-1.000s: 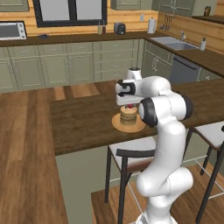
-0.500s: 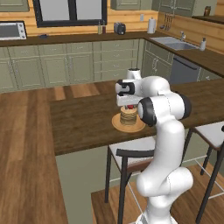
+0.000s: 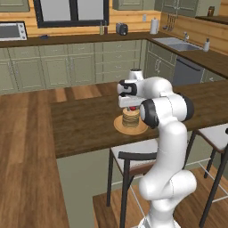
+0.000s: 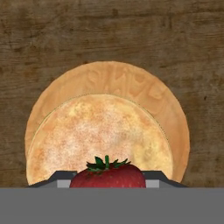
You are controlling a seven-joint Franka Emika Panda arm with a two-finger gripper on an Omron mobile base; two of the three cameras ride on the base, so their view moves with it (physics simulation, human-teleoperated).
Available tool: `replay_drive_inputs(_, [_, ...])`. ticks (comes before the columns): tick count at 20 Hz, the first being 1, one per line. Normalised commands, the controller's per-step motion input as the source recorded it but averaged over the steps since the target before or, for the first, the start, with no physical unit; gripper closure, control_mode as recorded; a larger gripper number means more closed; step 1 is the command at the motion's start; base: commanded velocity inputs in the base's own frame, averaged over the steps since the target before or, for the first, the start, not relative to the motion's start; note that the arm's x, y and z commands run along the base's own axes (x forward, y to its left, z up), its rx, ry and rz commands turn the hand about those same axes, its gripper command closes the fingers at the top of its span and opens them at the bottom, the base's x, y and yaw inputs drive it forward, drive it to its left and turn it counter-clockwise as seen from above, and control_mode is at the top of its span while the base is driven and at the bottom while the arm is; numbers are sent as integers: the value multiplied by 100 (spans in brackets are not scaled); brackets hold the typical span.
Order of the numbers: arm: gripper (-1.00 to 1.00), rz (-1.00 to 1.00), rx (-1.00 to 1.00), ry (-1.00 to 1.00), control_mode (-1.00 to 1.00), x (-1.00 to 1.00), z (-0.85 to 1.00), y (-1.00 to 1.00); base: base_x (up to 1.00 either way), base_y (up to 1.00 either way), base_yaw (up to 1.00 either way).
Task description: Take the strawberry from the fridge and place it on top of the pancake, located on the dining counter.
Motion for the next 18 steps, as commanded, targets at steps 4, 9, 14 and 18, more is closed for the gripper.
replay_drive_inputs(4, [100,0,0,2,-100,0,0,0,0,0,0])
replay_drive_inputs(9, [100,0,0,2,-100,-5,0,1,0,0,0])
replay_drive_inputs(14, [100,0,0,0,-100,-2,0,1,0,0,0])
replay_drive_inputs(18, [100,0,0,0,-100,0,0,13,0,0,0])
